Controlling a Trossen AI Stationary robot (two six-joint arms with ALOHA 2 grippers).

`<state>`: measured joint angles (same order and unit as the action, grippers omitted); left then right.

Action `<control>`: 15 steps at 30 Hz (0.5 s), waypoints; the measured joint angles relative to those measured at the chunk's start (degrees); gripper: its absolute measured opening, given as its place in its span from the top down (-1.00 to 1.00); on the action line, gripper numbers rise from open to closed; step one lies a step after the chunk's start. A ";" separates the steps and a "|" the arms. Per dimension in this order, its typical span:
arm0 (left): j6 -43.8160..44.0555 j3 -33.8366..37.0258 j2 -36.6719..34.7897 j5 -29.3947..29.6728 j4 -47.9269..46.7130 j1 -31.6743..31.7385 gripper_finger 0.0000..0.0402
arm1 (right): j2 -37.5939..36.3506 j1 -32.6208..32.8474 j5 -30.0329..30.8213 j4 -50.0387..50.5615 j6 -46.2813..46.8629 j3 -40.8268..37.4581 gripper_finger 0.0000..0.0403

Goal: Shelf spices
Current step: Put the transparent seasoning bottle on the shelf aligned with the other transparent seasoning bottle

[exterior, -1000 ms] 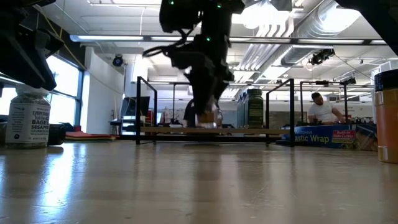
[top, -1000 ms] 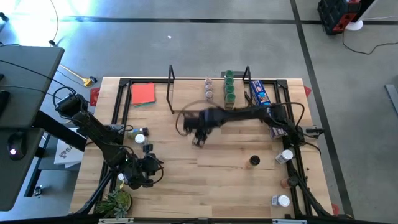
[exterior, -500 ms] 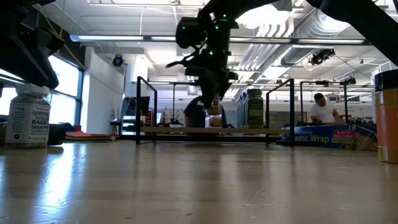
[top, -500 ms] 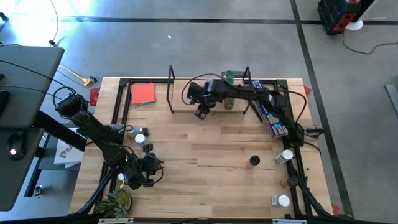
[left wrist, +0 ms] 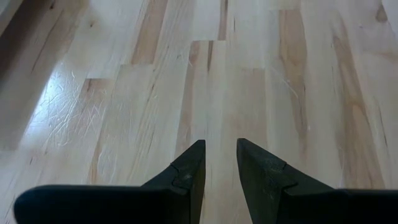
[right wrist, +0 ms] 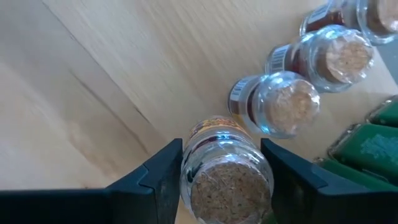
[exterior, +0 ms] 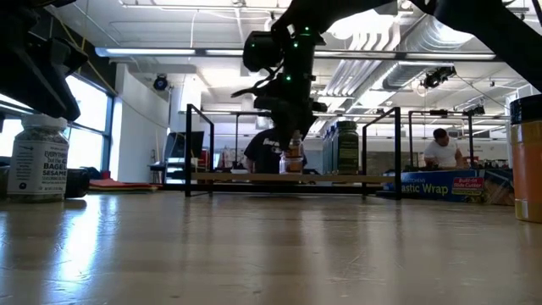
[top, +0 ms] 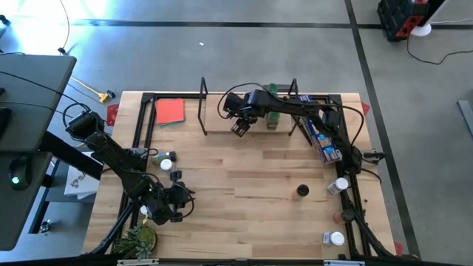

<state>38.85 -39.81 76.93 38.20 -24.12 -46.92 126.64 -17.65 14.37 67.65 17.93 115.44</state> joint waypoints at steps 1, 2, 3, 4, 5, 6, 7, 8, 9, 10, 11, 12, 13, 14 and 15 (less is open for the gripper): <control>0.00 0.00 0.01 0.00 0.00 0.00 0.57 | 0.16 0.00 0.00 0.01 0.00 -0.01 0.10; 0.00 0.00 0.00 0.00 0.00 0.00 0.57 | 0.55 0.00 -0.01 -0.14 -0.03 -0.02 0.10; 0.00 0.00 0.00 0.00 0.00 0.00 0.57 | 0.80 0.00 -0.05 -0.45 -0.17 0.00 0.10; 0.00 0.00 0.00 0.00 0.02 0.00 0.57 | 0.98 0.00 -0.21 -0.41 -0.37 -0.02 0.10; 0.00 0.00 0.02 0.00 0.02 0.00 0.57 | 1.34 0.00 -0.28 -0.31 -0.50 -0.02 0.10; 0.05 0.00 0.02 0.00 0.04 0.00 0.57 | 1.51 0.00 -0.14 -0.50 -0.56 -0.02 0.10; 0.11 -0.02 0.02 -0.05 0.07 0.00 0.57 | 1.54 0.00 0.04 -0.53 -0.63 -0.02 0.10; 0.09 -0.02 0.02 -0.17 0.07 0.00 0.57 | 1.56 0.00 0.10 -0.53 -0.66 -0.02 0.10; 0.07 -0.02 0.02 -0.20 0.10 0.00 0.57 | 1.55 0.00 0.14 -0.74 -0.66 -0.02 0.10; 0.07 -0.02 0.02 -0.20 0.21 0.00 0.57 | 1.54 0.00 0.17 -0.95 -0.66 -0.02 0.10; 0.07 -0.02 0.02 -0.20 0.22 0.00 0.57 | 1.54 -0.05 0.16 -1.04 -0.66 -0.02 0.10; 0.07 -0.02 0.02 -0.20 0.22 0.00 0.57 | 1.54 -0.13 0.15 -1.04 -0.66 -0.02 0.10; 0.07 -0.02 0.02 -0.20 0.27 0.00 0.57 | 1.54 -0.28 0.08 -1.01 -0.62 -0.02 0.10; 0.07 -0.02 0.02 -0.21 0.26 0.00 0.57 | 1.54 -0.42 -0.05 -0.99 -0.34 -0.02 0.10; 0.07 -0.02 0.02 -0.25 0.24 0.00 0.57 | 1.54 -0.55 -0.07 -1.02 -0.18 -0.02 0.10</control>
<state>38.92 -39.83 76.95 37.94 -23.88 -46.92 128.18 -18.20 14.31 66.63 17.75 115.42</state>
